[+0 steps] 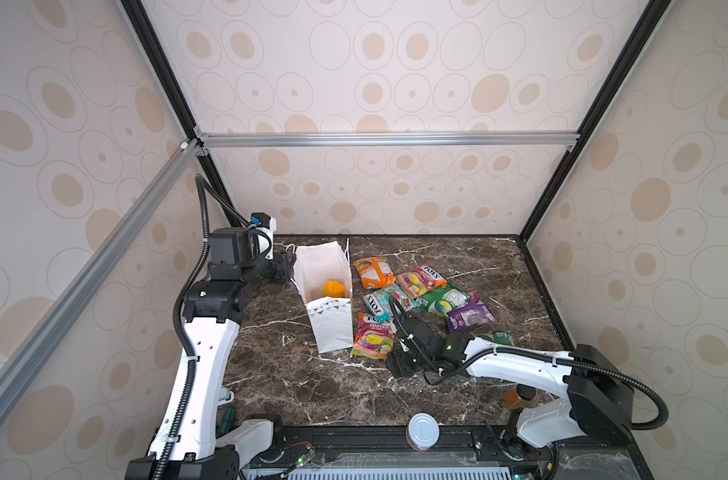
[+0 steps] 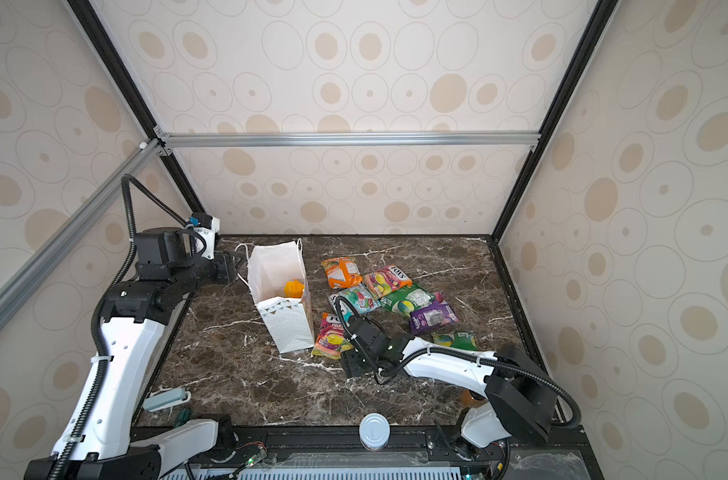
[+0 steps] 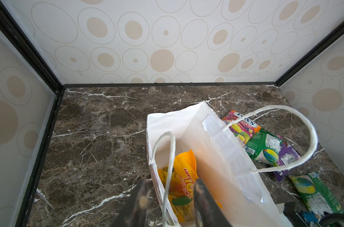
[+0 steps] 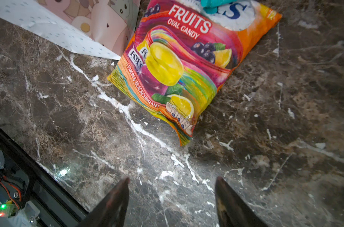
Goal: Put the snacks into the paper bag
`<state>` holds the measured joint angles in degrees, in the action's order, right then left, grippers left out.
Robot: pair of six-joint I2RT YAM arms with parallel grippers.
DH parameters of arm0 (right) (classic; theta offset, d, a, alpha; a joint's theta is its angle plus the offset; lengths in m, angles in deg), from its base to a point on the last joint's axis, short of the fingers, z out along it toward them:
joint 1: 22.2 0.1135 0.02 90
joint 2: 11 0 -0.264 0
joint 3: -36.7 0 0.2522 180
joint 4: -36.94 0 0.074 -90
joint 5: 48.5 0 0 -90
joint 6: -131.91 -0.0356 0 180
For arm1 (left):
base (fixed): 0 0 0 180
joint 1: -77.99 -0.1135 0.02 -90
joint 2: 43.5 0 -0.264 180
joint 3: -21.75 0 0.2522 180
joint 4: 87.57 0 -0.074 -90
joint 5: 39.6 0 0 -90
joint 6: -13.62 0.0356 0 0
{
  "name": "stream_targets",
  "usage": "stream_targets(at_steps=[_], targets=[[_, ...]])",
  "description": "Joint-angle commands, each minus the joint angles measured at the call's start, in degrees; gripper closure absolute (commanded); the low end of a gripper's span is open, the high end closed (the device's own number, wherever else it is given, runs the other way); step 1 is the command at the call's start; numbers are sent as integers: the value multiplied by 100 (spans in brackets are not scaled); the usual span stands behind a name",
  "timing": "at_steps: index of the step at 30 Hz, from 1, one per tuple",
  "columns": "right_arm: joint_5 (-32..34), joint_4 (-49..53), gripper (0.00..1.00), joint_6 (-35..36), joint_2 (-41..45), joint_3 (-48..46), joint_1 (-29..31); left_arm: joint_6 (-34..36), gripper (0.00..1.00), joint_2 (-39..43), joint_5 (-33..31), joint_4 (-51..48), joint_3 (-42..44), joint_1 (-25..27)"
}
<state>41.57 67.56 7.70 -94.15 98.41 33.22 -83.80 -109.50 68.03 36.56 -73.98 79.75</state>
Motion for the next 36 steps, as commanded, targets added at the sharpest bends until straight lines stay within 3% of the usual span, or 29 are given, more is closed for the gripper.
stream_targets(at_steps=[1, 12, 28, 34, 36], targets=[[-28, -276, 29, 3, -125, 35, -87, 148, 66, -40, 32, 14, -276, 32], [-161, -503, 29, 22, -415, 23, -202, 152, 73, -24, 4, 9, -284, 32], [-81, -689, 30, -93, -961, 154, -301, 156, 93, -98, 14, 13, -314, 31], [41, -847, 30, -217, -1032, 127, -304, 162, 95, -71, -11, 3, -320, 36], [21, -901, 30, -230, -1058, 124, -297, 166, 90, -64, -10, 7, -323, 40]])
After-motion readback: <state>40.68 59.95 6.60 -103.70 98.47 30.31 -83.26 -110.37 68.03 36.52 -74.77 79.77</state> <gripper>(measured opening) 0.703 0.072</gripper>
